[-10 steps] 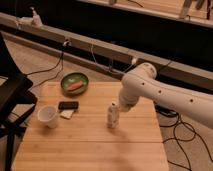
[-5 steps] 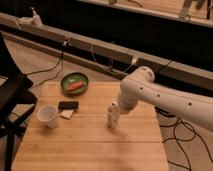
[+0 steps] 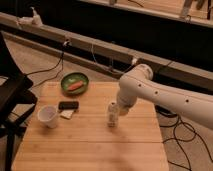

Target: Knock the bottle over

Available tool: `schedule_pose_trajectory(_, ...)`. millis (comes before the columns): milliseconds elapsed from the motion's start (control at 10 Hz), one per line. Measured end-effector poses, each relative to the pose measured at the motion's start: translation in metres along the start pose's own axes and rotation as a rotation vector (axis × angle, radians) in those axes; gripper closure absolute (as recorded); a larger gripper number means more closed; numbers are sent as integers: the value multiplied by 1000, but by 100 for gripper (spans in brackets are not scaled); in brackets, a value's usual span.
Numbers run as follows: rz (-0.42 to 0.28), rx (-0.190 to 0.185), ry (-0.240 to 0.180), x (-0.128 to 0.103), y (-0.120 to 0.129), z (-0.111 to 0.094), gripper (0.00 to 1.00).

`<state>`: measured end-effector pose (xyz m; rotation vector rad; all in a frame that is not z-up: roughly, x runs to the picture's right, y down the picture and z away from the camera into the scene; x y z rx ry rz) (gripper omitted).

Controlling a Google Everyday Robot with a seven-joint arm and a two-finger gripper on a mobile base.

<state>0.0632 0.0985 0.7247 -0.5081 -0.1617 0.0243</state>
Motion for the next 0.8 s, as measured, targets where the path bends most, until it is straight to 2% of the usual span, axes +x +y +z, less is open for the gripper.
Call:
schedule_pose_trajectory(100, -5, -3, 0, -13, 0, 2, 56)
schedule_pose_trajectory(300, 2, -8, 9, -13, 0, -2, 56)
schedule_pose_trajectory(400, -14, -24, 16, -11, 5, -2, 56)
schedule_pose_trajectory(600, -11, -14, 16, -12, 12, -7, 56)
schedule_pose_trajectory(800, -15, -3, 9, -18, 0, -11, 56)
